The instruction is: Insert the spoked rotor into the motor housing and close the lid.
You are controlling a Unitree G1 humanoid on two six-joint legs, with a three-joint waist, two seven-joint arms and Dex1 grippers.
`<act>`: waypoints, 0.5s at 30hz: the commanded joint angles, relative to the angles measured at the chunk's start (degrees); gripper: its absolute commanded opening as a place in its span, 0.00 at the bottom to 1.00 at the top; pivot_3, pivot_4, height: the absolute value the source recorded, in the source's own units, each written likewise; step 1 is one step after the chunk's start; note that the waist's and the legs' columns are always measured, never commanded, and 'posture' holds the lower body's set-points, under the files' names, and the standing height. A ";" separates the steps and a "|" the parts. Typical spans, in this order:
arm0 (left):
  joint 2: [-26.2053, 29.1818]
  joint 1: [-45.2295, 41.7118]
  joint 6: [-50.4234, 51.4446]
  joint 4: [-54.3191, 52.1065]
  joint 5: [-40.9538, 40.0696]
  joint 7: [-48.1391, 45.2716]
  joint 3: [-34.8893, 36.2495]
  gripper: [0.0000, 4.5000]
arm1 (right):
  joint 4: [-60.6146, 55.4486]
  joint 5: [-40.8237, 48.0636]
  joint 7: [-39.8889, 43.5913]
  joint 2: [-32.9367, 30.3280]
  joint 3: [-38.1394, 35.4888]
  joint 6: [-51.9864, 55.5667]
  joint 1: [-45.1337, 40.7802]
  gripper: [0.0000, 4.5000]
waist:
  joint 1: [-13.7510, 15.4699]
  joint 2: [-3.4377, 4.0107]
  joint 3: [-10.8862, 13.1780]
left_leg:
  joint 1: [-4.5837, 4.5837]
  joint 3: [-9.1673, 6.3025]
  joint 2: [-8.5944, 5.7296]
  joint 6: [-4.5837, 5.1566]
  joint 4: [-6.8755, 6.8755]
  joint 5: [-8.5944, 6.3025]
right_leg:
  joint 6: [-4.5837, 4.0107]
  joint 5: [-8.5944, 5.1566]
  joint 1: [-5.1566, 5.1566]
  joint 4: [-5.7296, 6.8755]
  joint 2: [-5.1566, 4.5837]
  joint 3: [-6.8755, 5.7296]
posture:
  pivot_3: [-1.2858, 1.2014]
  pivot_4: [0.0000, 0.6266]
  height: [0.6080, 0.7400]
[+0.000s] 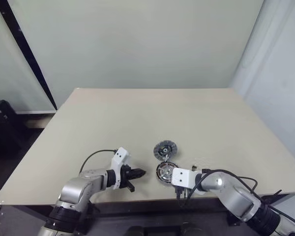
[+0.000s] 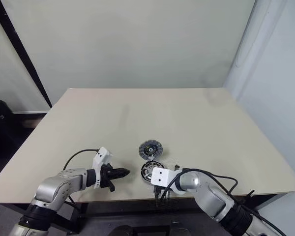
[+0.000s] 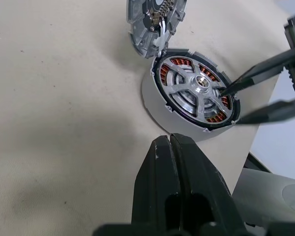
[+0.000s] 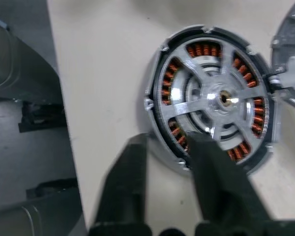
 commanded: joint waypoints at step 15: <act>0.04 -1.14 0.18 -1.12 -0.14 0.62 2.05 0.00 | -8.31 7.47 -2.24 15.63 -7.86 19.14 2.32 0.01 | -0.02 0.01 0.03 | 0.44 0.00 0.06 -0.03 -0.36 -0.02 | 0.00 -0.01 0.20 0.05 0.01 -0.02 | 0.52 0.00 1.00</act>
